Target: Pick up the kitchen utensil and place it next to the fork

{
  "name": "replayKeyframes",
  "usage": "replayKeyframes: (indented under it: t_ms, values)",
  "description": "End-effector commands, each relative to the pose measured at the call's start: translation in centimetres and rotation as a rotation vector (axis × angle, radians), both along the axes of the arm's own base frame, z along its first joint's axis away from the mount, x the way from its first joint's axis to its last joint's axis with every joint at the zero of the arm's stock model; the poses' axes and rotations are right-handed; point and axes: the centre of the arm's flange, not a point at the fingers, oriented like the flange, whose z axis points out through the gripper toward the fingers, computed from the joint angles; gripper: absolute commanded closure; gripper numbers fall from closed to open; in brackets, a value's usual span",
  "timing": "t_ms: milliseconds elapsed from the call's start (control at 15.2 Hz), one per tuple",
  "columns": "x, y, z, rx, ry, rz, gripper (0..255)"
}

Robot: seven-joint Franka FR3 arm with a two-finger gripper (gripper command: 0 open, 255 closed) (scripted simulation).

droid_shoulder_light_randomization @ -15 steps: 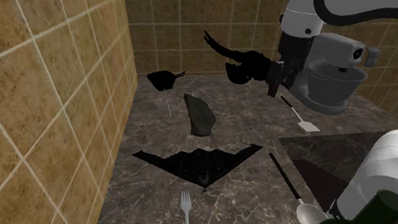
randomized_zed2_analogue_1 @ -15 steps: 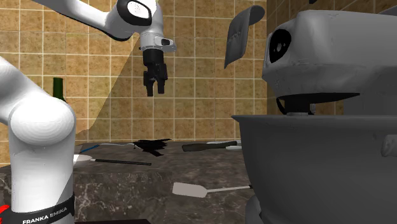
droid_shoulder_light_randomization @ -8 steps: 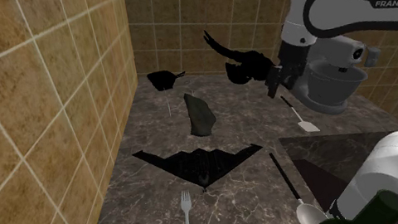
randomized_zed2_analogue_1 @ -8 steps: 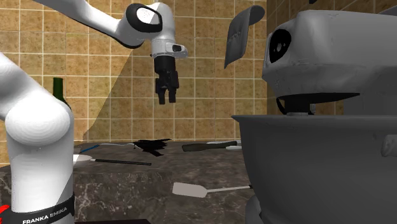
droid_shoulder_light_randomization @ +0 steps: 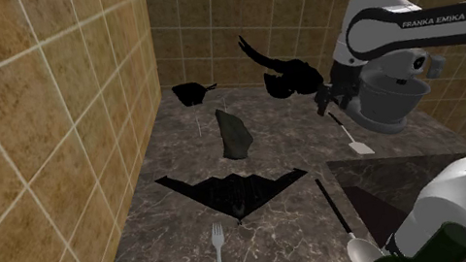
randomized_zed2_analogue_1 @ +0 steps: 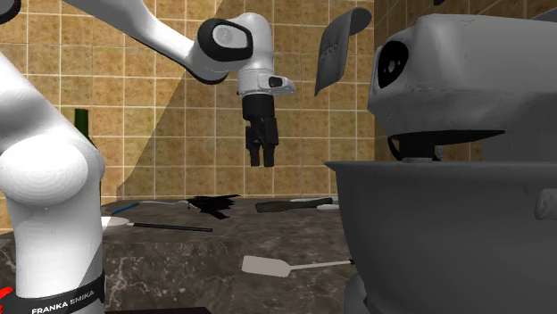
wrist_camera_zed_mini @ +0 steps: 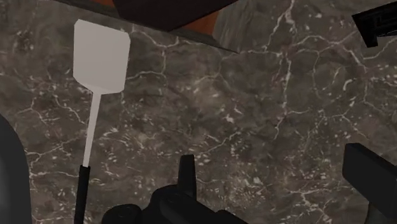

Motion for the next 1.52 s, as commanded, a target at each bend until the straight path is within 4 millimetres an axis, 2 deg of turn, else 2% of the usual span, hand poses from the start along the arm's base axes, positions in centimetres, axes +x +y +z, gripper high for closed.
replayKeyframes:
  t_ms: [0,462,990,1452]
  values:
    - [0.2,-2.4,-1.2,0.000,-0.003,-0.042,0]
    - [0.3,-10.3,-5.9,0.004,-0.009,-0.186,0]
    - [-0.9,-19.2,-11.3,0.008,-0.015,-0.351,0]
    - [-0.7,-19.4,-15.0,0.008,-0.015,-0.351,0]
